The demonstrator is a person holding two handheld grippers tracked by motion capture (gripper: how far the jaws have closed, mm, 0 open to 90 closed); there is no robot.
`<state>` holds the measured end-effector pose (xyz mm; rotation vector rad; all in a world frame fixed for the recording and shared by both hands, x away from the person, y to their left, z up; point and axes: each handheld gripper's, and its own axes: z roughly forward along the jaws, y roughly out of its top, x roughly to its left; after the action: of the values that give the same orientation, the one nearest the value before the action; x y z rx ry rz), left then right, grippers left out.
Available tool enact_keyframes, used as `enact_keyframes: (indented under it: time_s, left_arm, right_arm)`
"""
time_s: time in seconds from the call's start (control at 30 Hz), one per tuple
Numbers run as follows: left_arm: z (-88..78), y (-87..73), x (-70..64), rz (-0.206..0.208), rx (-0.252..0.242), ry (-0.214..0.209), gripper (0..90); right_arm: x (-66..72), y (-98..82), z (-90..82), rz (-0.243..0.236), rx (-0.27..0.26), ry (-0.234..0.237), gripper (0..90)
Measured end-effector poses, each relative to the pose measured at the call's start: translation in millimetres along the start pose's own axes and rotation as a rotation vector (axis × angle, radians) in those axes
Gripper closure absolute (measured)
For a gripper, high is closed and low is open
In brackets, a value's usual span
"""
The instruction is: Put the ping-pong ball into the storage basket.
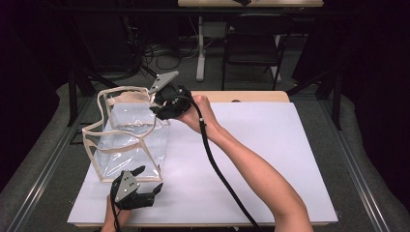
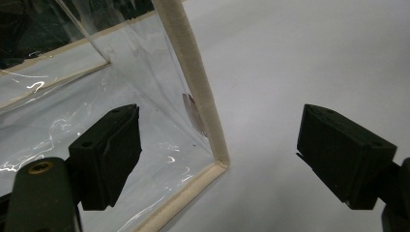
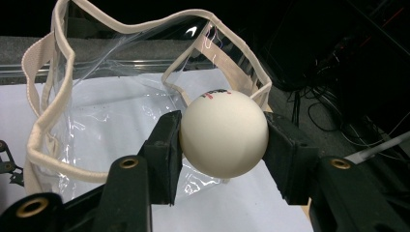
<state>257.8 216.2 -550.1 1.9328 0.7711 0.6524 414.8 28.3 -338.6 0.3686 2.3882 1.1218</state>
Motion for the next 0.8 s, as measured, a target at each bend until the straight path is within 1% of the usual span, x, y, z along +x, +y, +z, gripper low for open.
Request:
enact_keyframes:
  time_s: [0.23, 0.8]
  left_arm:
    - [-0.3, 0.0, 0.0, 0.000, 0.001, 0.003, 16.0]
    - [-0.6, -0.1, 0.5, 0.003, -0.001, 0.001, 16.0]
  right_arm:
    - [0.9, 2.3, 2.1, 0.001, -0.001, 0.003, 50.8]
    - [10.5, 8.0, 13.0, -0.003, -0.002, 0.025, 50.8]
